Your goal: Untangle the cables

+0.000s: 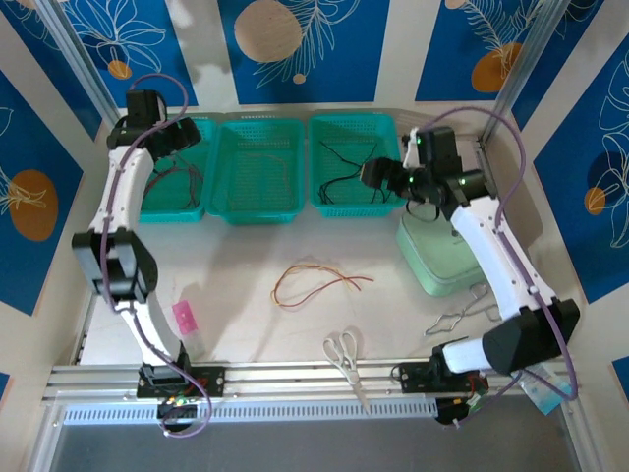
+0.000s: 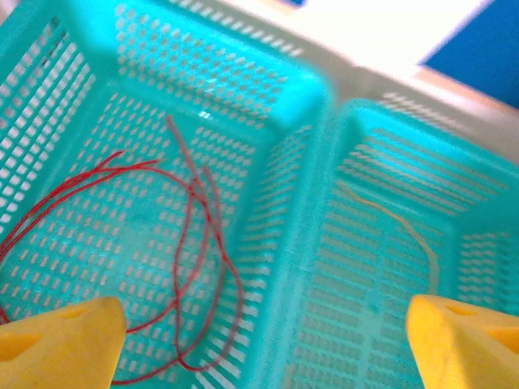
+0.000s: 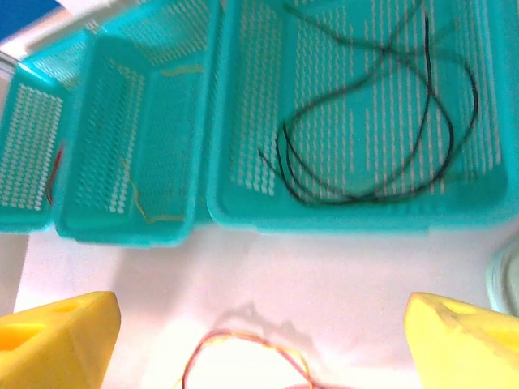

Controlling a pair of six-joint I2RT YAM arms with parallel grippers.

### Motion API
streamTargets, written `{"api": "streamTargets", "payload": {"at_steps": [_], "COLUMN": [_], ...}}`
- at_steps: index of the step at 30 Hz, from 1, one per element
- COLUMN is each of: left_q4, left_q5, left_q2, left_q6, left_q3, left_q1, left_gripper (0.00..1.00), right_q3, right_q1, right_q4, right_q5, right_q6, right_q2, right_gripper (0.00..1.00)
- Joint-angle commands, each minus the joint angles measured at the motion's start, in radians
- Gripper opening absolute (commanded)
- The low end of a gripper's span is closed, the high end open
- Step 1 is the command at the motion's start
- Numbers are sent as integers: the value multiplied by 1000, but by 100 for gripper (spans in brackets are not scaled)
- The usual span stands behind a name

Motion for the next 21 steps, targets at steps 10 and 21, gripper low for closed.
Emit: {"api": "streamTargets", "payload": {"at_steps": [10,21], "left_q4": [57,245], "left_q5": [4,-86], "left_q2": [-414,-524], "left_q6": [78,-14], "left_q3": [-522,-862], "left_q1": [-340,-696], "left_gripper": [87,83], "right_q3": [-431,-666], "right_q1": [168,226], "right_q4": [17,183], "right_q5": [26,-123], "right_q6": [276,390], "right_q2": [-139,-133], "right_gripper": [82,69]}}
